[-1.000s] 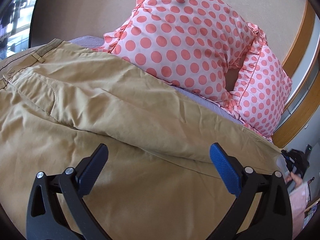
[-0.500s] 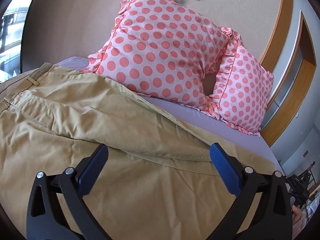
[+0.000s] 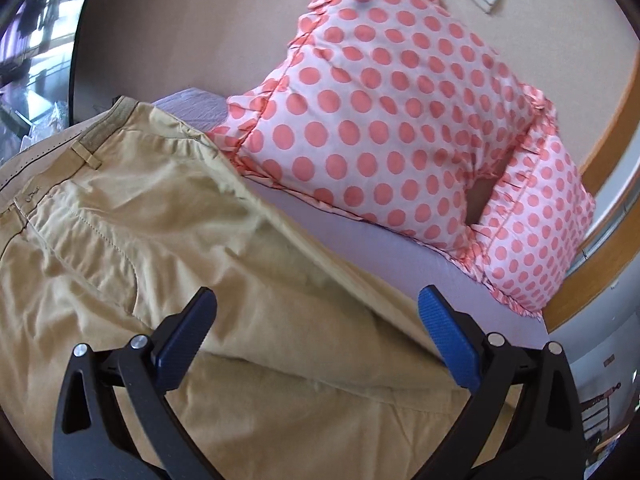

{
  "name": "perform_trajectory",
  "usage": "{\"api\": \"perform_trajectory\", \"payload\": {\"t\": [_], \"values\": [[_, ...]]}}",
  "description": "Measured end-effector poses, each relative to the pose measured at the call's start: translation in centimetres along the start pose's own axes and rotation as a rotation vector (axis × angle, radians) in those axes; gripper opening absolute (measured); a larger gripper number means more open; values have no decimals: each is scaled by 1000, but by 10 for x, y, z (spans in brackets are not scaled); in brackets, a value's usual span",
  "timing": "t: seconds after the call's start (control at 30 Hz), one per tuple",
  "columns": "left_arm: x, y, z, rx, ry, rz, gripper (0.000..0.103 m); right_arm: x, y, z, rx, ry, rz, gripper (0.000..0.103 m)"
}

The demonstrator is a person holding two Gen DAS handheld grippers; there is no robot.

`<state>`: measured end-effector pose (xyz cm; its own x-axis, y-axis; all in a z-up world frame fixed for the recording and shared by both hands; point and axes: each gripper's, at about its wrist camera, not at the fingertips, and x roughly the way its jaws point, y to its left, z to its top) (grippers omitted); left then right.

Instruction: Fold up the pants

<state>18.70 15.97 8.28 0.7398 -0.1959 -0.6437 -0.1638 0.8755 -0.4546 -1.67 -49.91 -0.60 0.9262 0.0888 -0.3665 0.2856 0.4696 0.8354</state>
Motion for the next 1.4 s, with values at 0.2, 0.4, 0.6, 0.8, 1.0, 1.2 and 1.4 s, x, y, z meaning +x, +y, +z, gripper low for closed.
{"api": "perform_trajectory", "payload": {"t": [0.2, 0.4, 0.6, 0.8, 1.0, 1.2, 1.4], "values": [[59, 10, 41, -58, 67, 159, 88, -2, -5, 0, 7, 2, 28, 2], [100, 40, 60, -131, 155, 218, 7, -1, -4, 4, -4, -9, 40, 2], [-7, 39, 28, -78, -15, 90, 4, -15, -2, 14, -26, -61, 47, 2], [-125, 60, -76, -24, -93, 85, 7, -37, -22, 17, -17, -99, -13, 2], [-138, 96, -151, -107, -46, 101, 6, -37, -44, 11, 5, -82, -94, 2], [-146, 98, -167, -90, -87, 84, 6, -39, -50, 8, -5, -75, -120, 2], [-145, 106, -178, -105, -73, 47, 6, -46, -56, 6, -1, -77, -144, 2]]}}
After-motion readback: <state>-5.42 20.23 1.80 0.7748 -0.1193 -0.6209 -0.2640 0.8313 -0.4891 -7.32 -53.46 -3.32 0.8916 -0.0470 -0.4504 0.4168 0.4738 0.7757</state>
